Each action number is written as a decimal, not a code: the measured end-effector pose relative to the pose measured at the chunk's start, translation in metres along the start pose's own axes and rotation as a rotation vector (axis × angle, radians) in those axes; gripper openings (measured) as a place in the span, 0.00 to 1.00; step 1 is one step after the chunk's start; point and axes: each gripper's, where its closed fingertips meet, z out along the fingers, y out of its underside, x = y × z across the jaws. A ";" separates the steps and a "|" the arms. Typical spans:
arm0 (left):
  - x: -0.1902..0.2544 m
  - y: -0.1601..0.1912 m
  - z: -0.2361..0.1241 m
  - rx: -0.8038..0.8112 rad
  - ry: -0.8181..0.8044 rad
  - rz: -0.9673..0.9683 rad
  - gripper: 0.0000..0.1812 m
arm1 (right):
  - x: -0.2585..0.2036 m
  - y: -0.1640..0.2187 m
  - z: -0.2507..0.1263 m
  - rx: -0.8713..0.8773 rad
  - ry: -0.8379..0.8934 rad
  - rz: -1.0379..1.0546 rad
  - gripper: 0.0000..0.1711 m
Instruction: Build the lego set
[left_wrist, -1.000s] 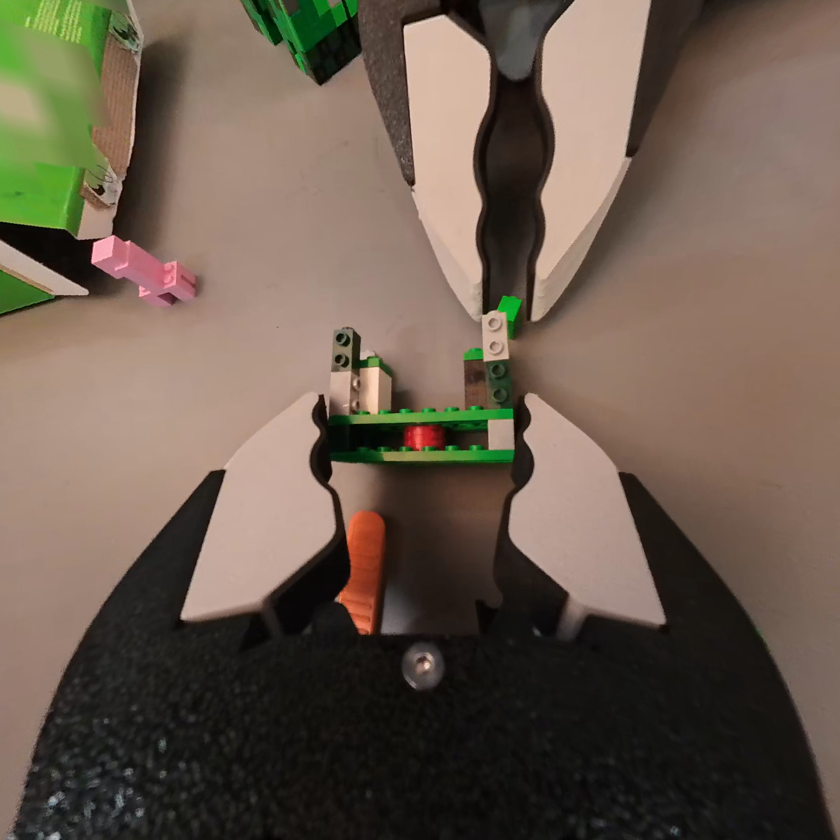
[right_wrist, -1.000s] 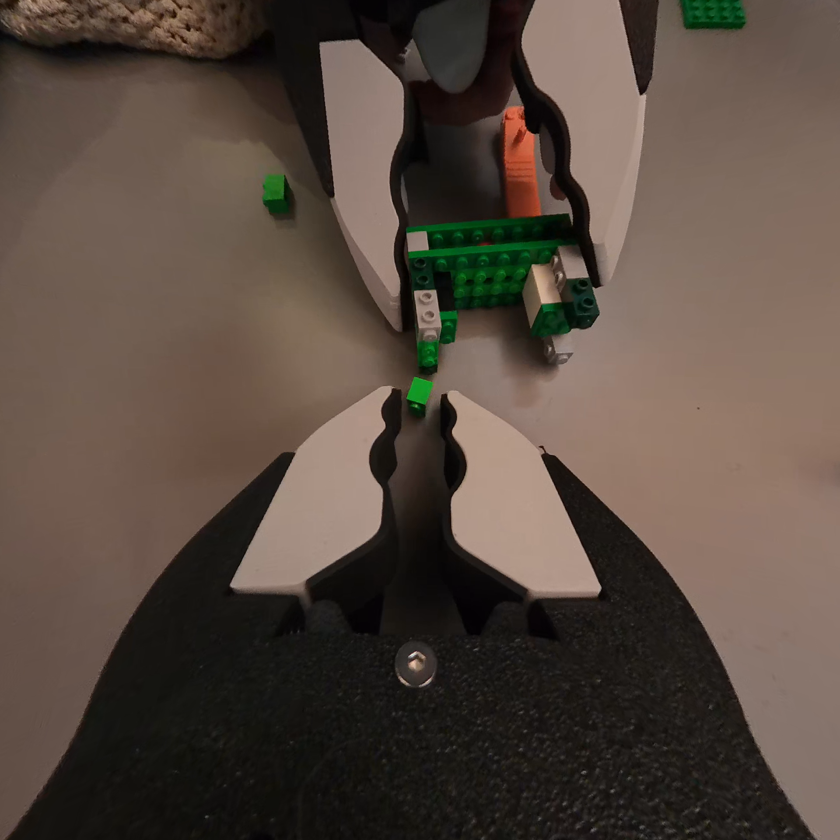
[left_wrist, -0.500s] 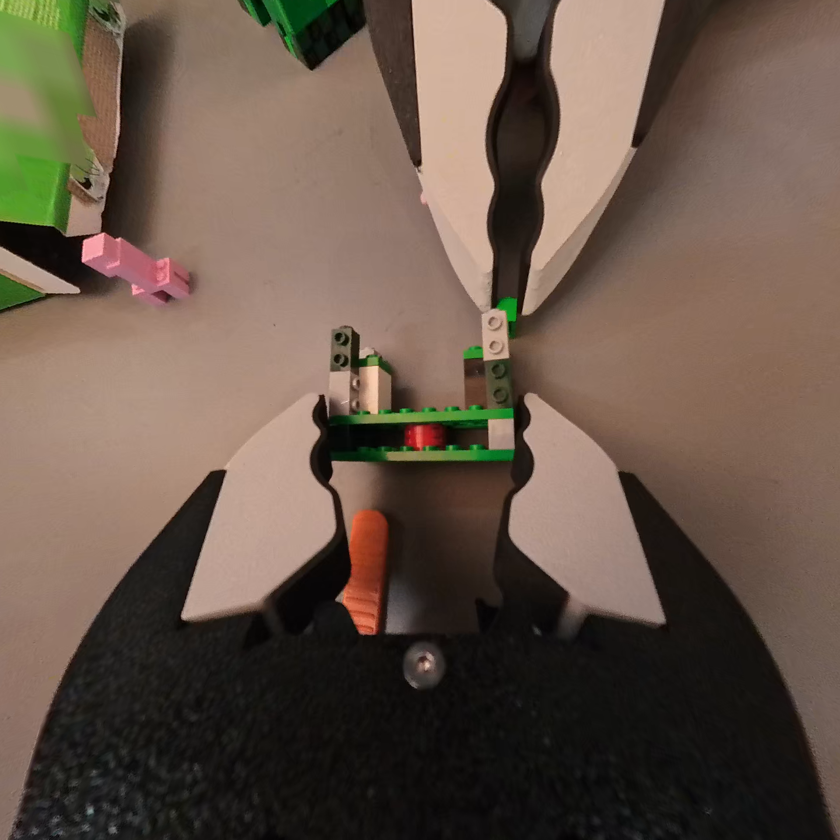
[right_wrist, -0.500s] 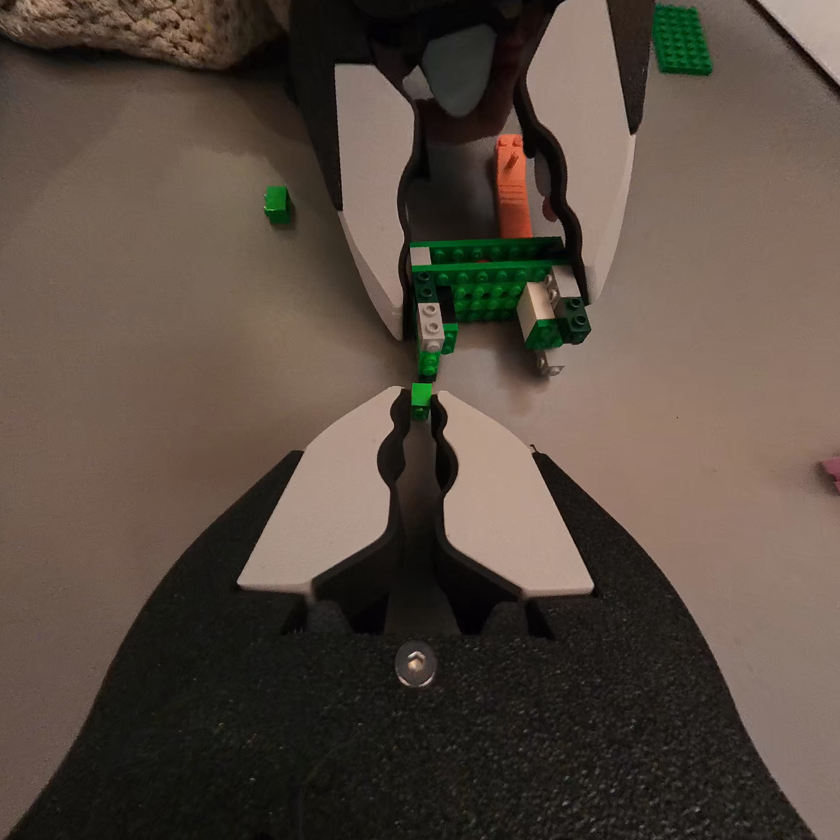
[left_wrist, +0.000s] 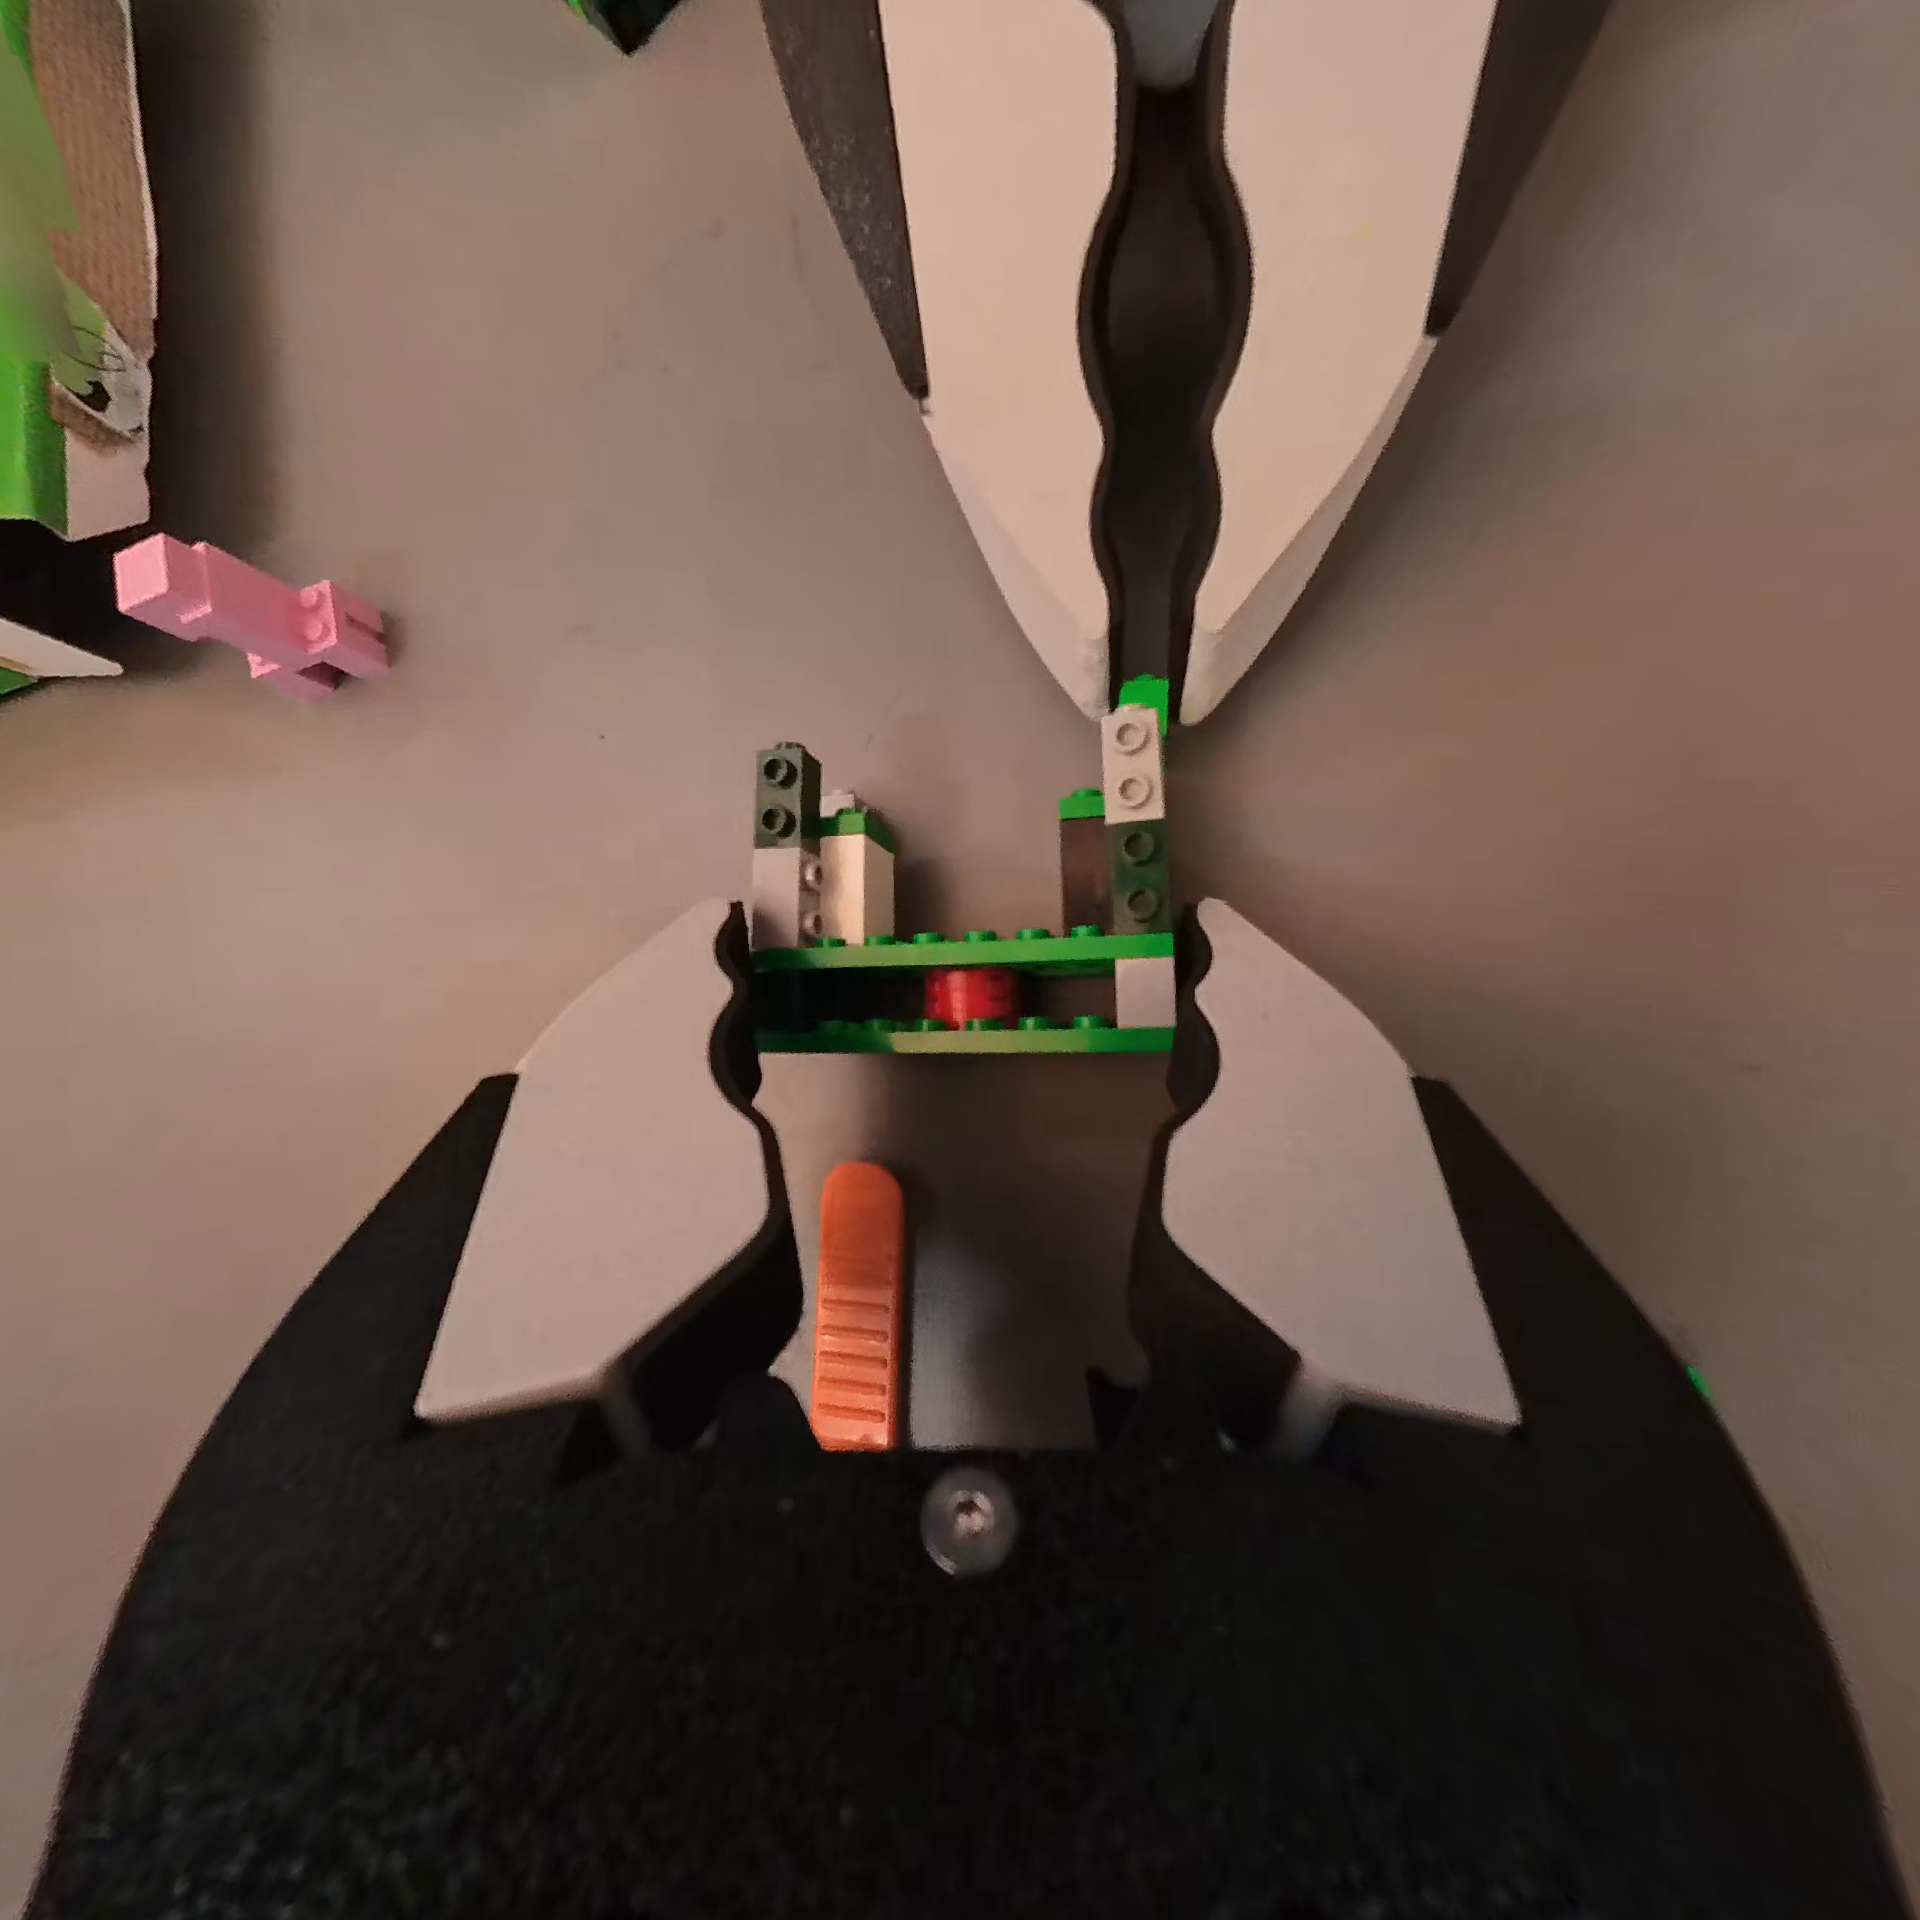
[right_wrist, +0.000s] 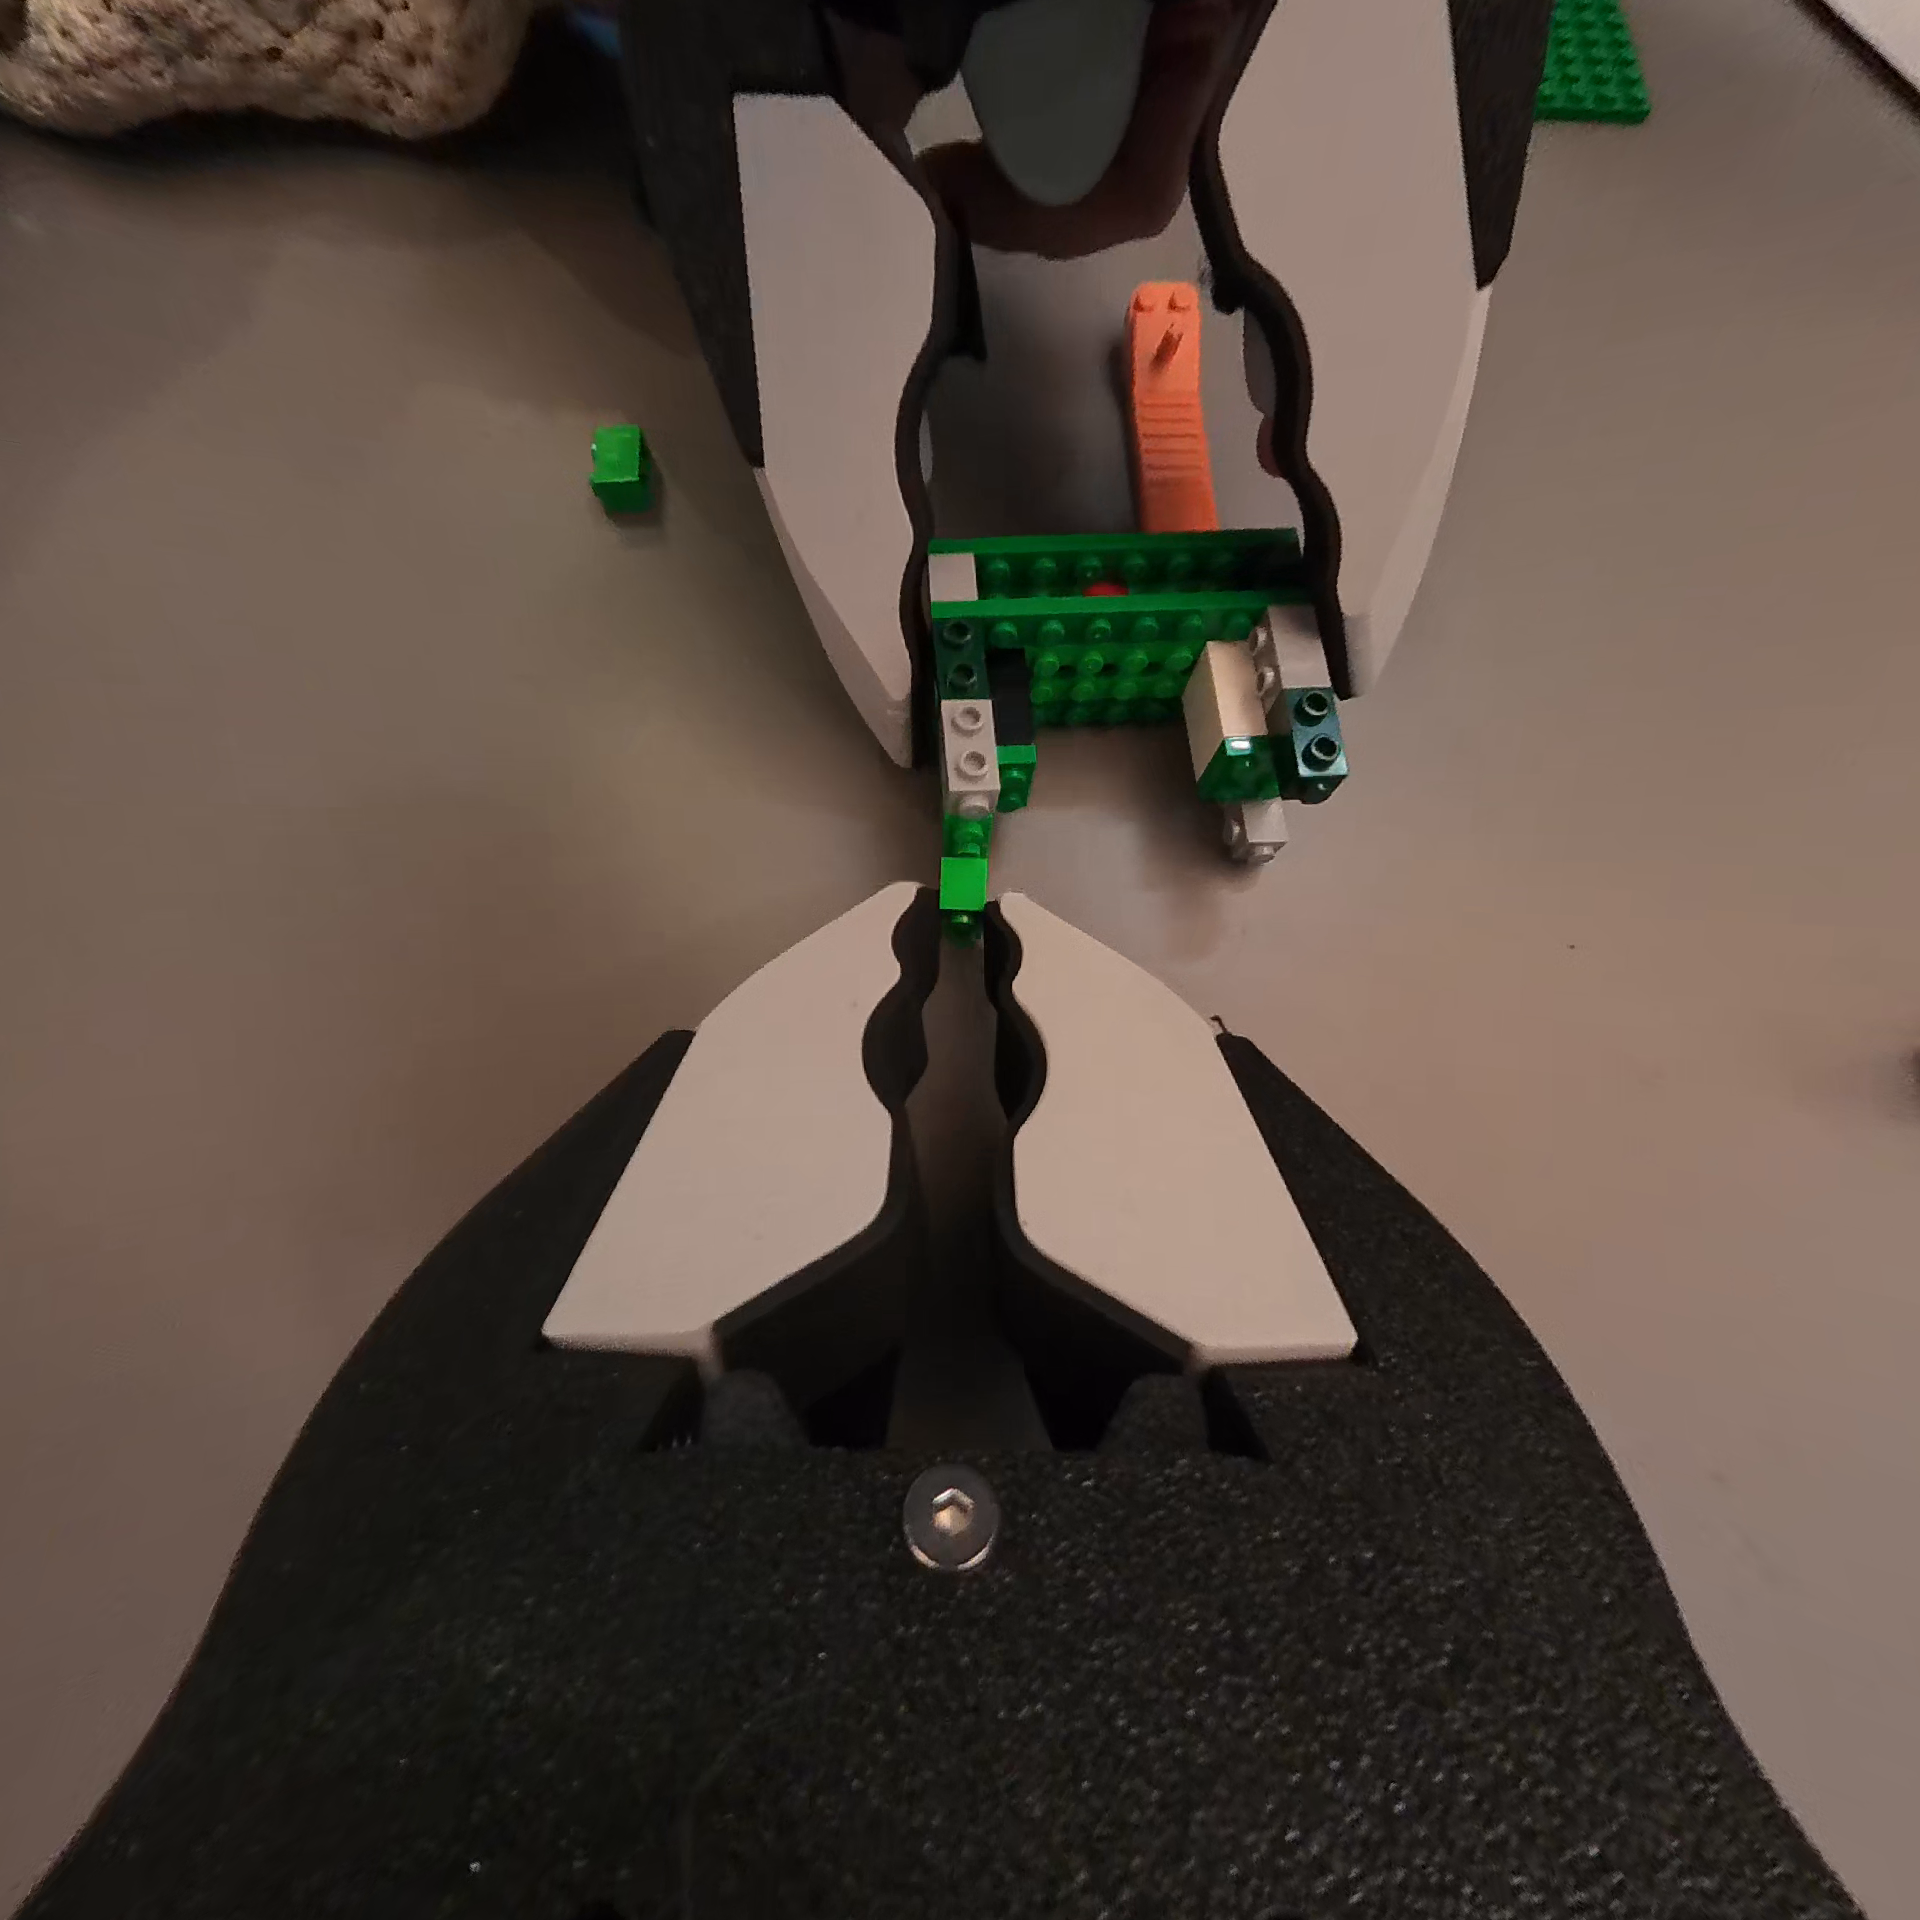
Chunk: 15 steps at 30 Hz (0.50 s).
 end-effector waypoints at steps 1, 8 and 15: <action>0.000 0.000 0.000 -0.001 0.001 0.002 0.43 | -0.001 -0.001 0.000 0.003 -0.002 -0.001 0.05; 0.001 0.001 -0.001 -0.050 0.012 0.019 0.43 | -0.001 -0.001 0.002 0.000 -0.021 0.021 0.05; 0.002 0.001 -0.001 -0.058 0.009 0.010 0.42 | -0.001 -0.001 0.003 -0.001 -0.013 0.025 0.04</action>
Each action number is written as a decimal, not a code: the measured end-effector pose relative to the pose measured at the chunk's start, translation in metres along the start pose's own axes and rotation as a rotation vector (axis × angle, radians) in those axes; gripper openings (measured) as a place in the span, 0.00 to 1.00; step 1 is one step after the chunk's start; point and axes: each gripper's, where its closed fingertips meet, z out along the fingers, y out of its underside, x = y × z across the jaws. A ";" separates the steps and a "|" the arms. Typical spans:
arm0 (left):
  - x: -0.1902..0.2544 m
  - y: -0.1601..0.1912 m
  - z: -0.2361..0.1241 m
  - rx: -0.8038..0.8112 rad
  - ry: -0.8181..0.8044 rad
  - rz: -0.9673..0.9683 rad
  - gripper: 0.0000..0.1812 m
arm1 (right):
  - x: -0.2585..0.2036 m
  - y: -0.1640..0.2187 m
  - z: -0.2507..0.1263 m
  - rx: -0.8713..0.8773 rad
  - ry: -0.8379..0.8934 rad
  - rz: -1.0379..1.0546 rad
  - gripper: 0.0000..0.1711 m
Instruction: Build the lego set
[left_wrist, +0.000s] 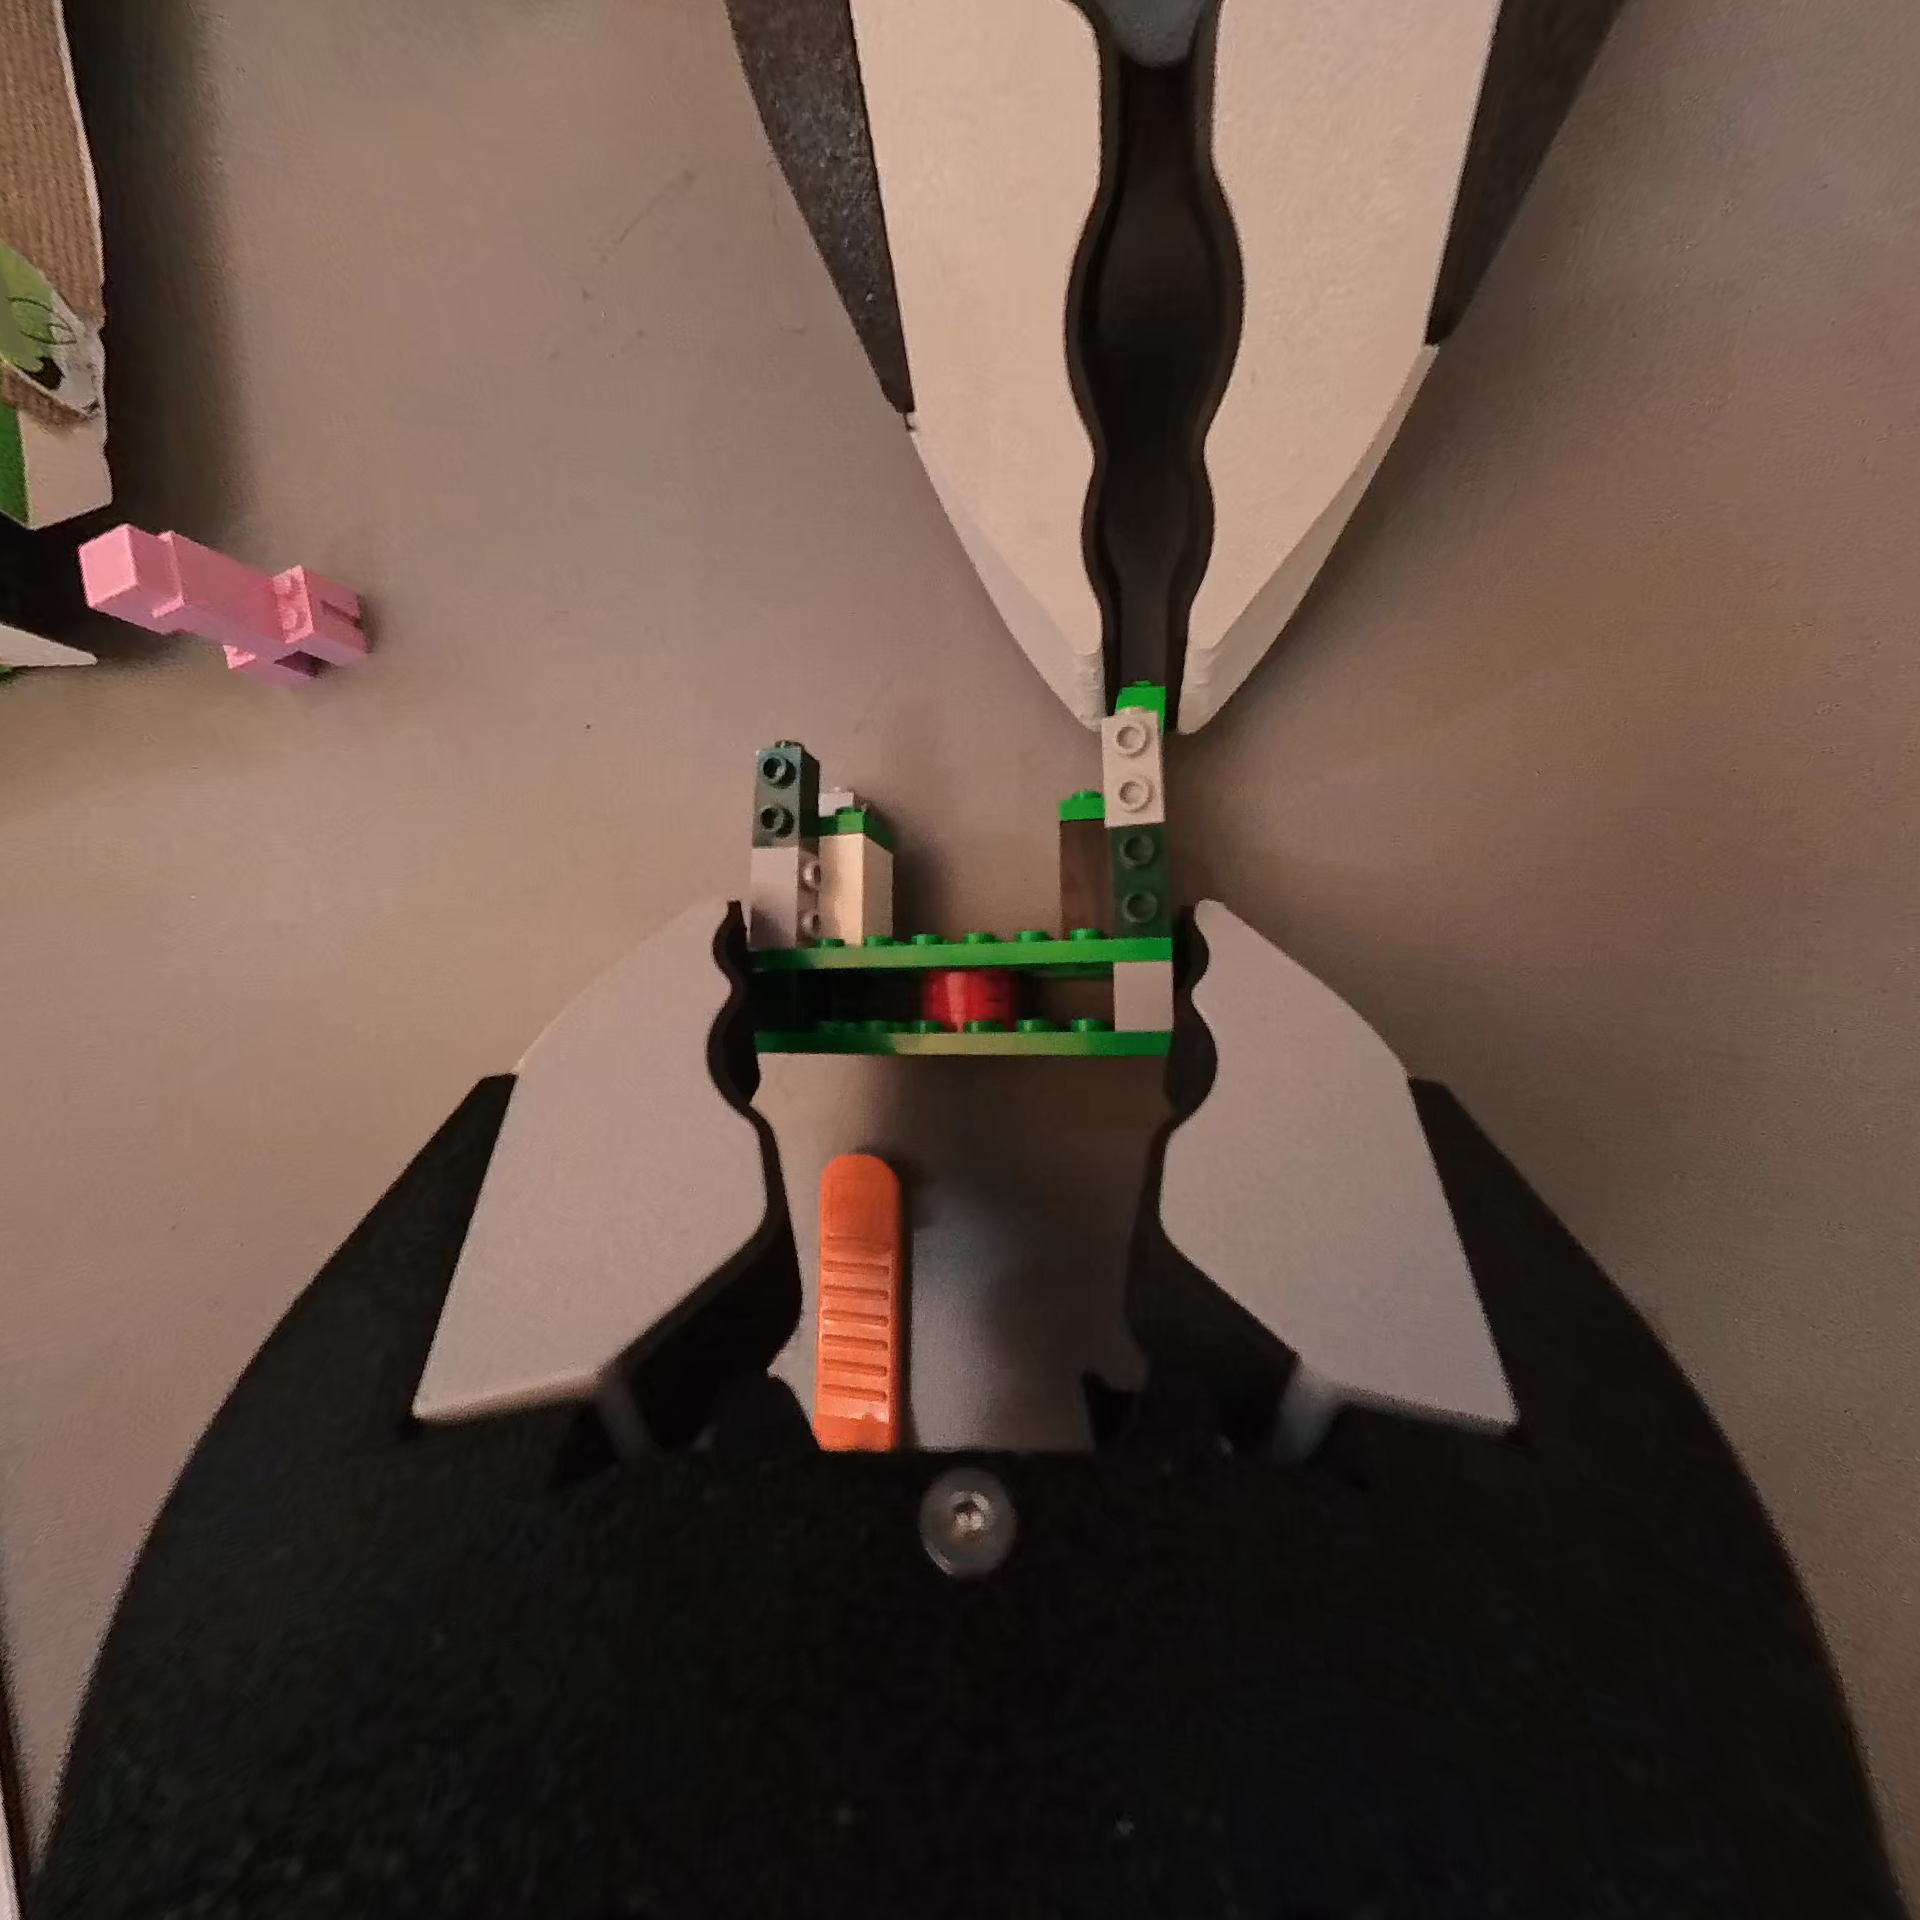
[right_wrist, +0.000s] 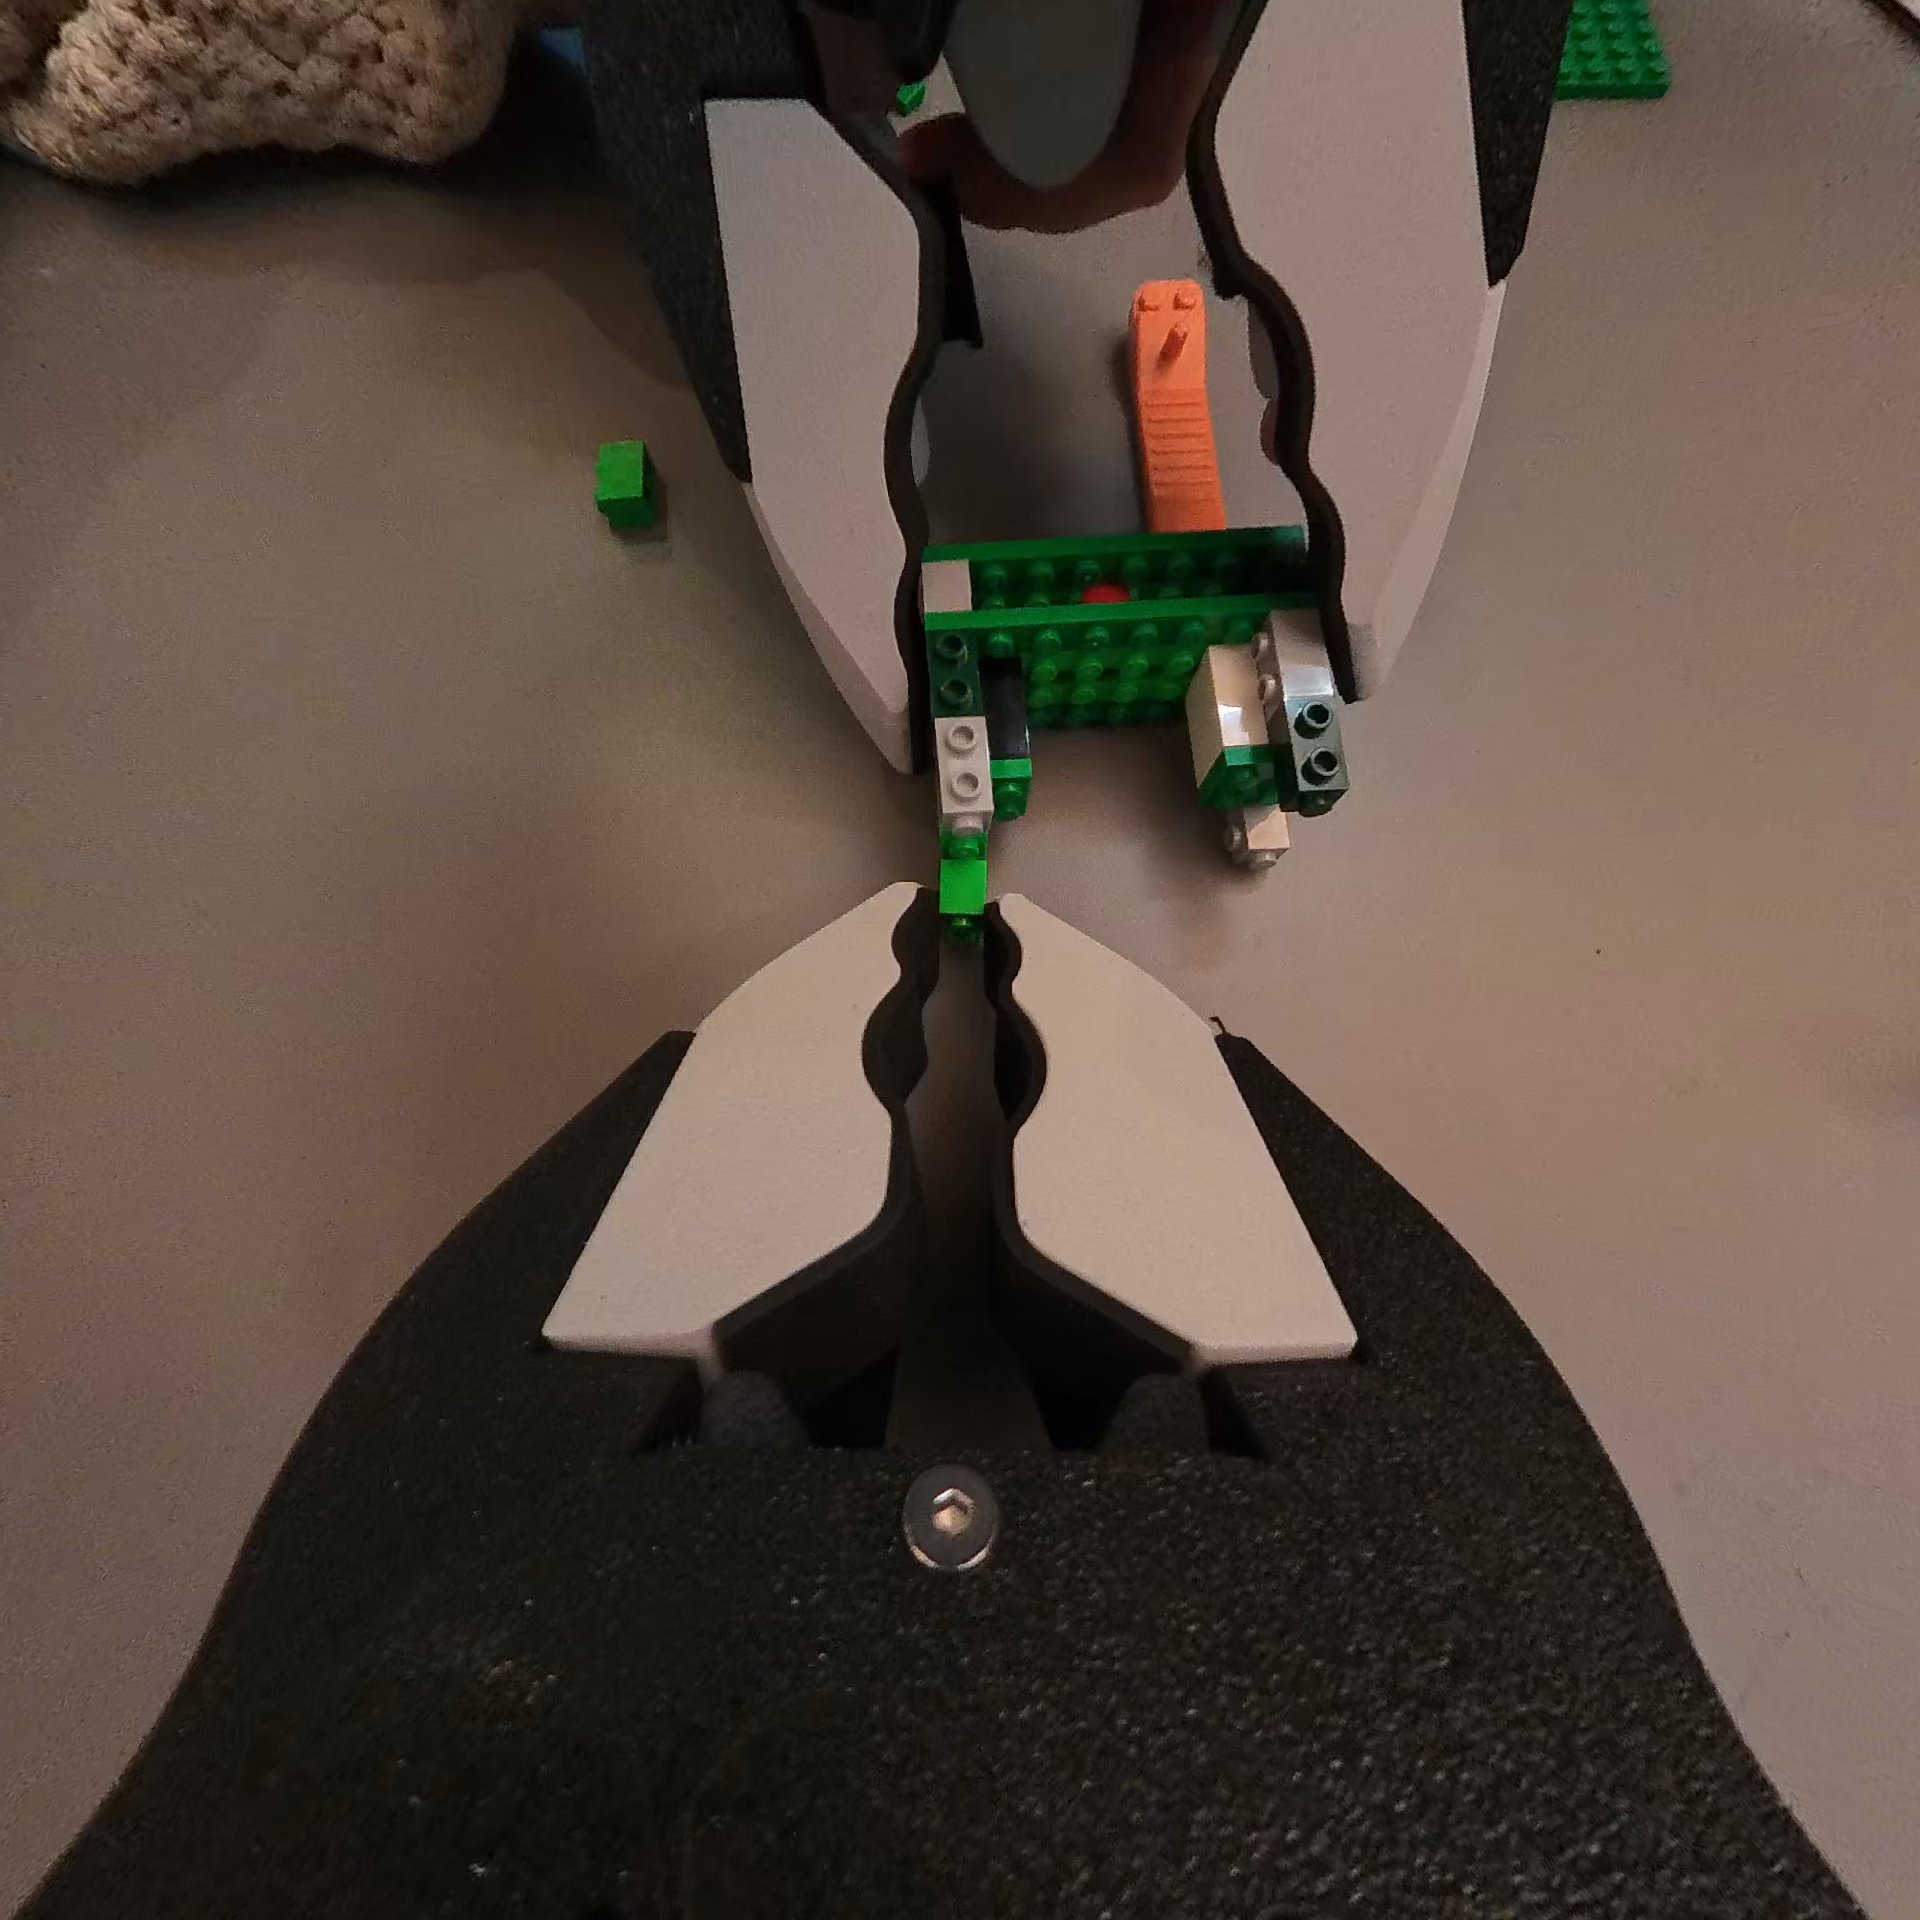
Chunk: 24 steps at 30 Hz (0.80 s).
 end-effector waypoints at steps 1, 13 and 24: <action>0.000 0.000 0.000 0.001 0.001 -0.001 0.42 | 0.000 0.000 0.000 0.000 0.001 0.000 0.04; 0.001 -0.001 0.000 0.019 -0.002 -0.003 0.42 | 0.001 -0.002 0.002 0.004 -0.007 0.025 0.04; 0.001 0.000 -0.001 0.068 -0.017 -0.025 0.42 | 0.001 -0.003 0.003 0.008 0.035 0.039 0.04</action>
